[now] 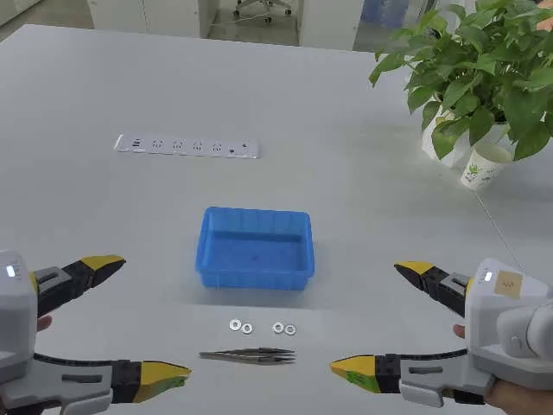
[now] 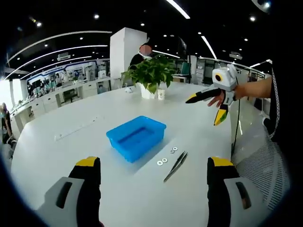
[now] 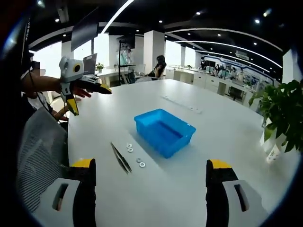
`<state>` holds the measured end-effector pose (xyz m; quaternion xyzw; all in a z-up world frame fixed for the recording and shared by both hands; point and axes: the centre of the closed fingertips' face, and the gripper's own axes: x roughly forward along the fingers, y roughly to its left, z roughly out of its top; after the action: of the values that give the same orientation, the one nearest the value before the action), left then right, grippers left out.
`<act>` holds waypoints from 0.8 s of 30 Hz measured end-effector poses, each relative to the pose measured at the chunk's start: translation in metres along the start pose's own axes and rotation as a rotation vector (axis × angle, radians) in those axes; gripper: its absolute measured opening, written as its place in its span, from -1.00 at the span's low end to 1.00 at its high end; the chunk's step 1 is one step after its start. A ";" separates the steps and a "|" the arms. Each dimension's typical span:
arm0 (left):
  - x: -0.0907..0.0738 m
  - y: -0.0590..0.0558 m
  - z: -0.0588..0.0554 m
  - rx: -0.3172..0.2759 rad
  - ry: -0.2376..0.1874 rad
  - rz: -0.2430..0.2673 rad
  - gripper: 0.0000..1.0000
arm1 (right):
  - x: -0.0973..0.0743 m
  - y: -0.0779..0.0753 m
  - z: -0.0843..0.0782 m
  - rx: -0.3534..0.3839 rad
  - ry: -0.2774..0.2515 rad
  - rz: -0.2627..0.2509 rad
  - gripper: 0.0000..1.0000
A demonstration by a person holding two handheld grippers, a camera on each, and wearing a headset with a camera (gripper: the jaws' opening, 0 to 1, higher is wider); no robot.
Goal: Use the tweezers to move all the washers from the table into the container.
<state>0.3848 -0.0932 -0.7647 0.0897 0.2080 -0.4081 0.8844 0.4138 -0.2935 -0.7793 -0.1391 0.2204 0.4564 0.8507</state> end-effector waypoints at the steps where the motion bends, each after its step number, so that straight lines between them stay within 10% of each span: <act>1: 0.000 -0.001 0.000 0.000 0.000 -0.002 0.98 | 0.000 0.000 -0.001 0.000 0.002 0.000 0.95; 24: 0.000 0.000 0.000 0.018 0.002 -0.009 0.98 | 0.001 0.002 -0.003 -0.007 0.013 0.006 0.93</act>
<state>0.3849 -0.0929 -0.7651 0.0973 0.2055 -0.4138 0.8815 0.4116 -0.2927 -0.7822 -0.1445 0.2245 0.4588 0.8475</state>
